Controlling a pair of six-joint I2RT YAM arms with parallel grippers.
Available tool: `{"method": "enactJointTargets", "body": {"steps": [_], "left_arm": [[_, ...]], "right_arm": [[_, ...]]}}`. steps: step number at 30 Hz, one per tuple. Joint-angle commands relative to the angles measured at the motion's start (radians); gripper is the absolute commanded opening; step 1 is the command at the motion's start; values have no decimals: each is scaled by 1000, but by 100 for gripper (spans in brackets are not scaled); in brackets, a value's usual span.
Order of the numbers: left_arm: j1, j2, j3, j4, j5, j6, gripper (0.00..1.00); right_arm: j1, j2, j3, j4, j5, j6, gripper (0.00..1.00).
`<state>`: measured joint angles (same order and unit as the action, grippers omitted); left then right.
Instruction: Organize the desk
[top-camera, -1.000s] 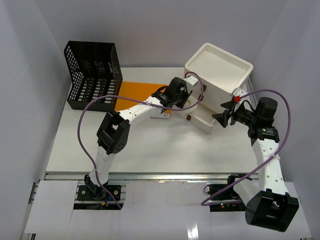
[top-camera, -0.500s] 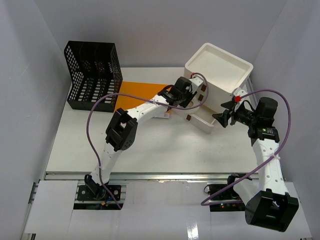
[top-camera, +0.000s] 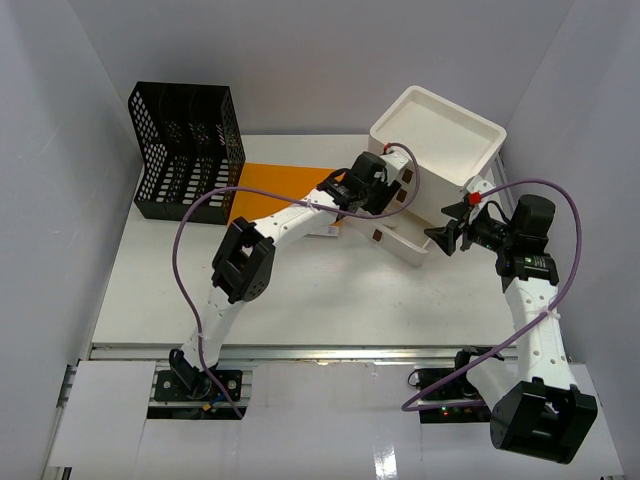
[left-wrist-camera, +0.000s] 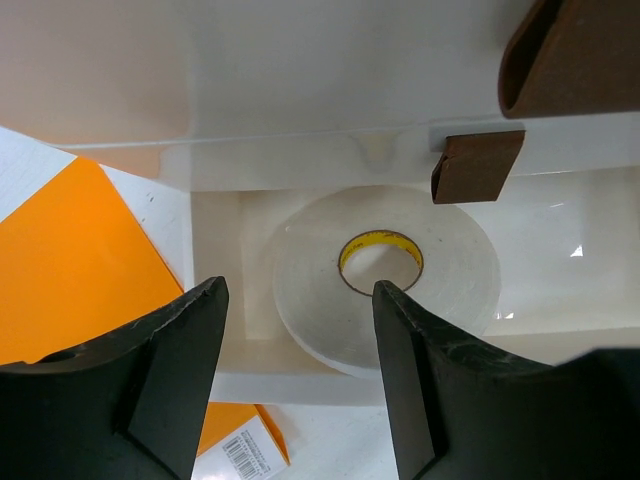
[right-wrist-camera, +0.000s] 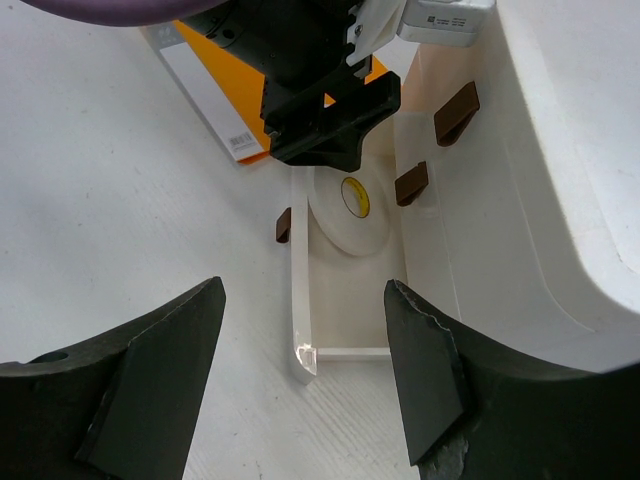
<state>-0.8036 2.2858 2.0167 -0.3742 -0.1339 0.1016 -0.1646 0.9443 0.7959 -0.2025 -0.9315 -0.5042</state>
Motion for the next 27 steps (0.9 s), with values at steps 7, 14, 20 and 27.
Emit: {"method": "enactJointTargets", "body": {"steps": [7,14,20,27], "left_arm": [[-1,-537,-361,105,-120,-78,83],[33,-1100,-1049,291,-184,-91,96],[43,-1427,-1386,346,-257,-58,97],[43,-1522,-1409,311,-288,-50,98]], "right_arm": [[49,20,-22,-210,-227,-354,65],[337,152,124,-189,162,-319,20],[469,370,295,-117,428,-155,18],[510,545,371,-84,575,-94,18]]}}
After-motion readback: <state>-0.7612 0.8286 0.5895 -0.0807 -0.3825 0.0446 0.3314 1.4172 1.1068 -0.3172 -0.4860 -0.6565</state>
